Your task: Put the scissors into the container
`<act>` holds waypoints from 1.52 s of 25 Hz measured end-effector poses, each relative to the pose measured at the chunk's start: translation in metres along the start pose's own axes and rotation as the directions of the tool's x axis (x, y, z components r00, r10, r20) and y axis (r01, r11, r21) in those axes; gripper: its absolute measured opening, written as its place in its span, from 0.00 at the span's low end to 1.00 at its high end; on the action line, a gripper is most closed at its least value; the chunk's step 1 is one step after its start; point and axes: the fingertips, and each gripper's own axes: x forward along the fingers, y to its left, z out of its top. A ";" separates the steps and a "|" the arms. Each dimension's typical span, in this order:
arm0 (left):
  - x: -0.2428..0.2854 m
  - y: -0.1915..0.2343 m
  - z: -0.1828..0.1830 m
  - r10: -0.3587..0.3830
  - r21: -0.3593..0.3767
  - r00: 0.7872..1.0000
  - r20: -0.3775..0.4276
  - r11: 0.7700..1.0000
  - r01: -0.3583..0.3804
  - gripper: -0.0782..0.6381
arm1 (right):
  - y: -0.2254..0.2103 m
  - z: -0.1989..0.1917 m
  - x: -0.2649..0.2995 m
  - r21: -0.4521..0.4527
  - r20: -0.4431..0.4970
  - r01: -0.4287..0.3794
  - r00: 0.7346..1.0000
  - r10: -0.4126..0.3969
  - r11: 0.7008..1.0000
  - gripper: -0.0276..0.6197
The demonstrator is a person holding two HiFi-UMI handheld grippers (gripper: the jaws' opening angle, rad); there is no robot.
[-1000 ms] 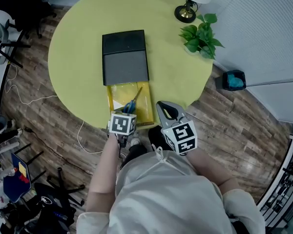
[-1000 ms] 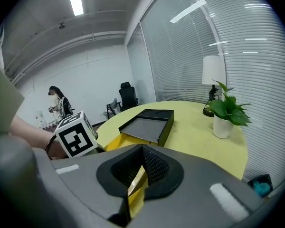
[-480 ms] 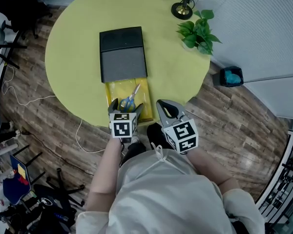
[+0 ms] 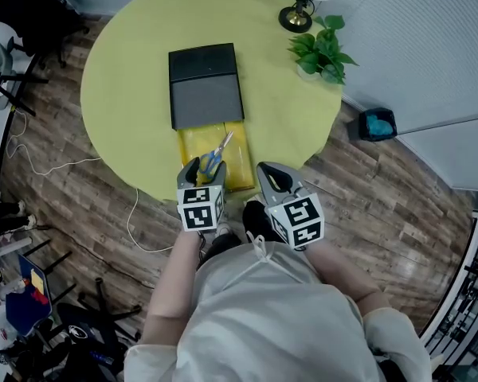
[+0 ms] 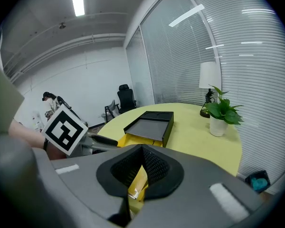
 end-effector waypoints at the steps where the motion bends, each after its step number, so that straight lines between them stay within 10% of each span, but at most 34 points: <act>1: -0.008 0.003 0.006 0.025 -0.005 0.999 0.033 1.000 -0.025 0.41 | 0.002 0.000 -0.002 -0.001 0.005 0.004 1.000 -0.004 1.000 0.04; 6: -0.047 0.008 0.024 0.087 0.006 0.989 0.121 0.996 -0.089 0.12 | 0.017 0.002 -0.017 -0.003 0.031 0.021 0.999 -0.020 1.000 0.04; 12: -0.100 -0.010 0.041 0.015 0.062 0.975 0.223 0.998 -0.029 0.12 | 0.034 0.008 -0.037 0.032 0.087 0.048 0.995 -0.051 0.998 0.04; 23: -0.189 -0.037 0.095 -0.111 0.206 0.850 0.514 0.979 0.003 0.12 | 0.045 0.050 -0.077 -0.016 0.275 0.121 0.955 -0.112 0.993 0.04; 38: -0.187 -0.047 0.095 -0.096 0.213 0.863 0.497 0.977 -0.013 0.12 | 0.044 0.056 -0.085 -0.029 0.305 0.115 0.947 -0.101 0.993 0.04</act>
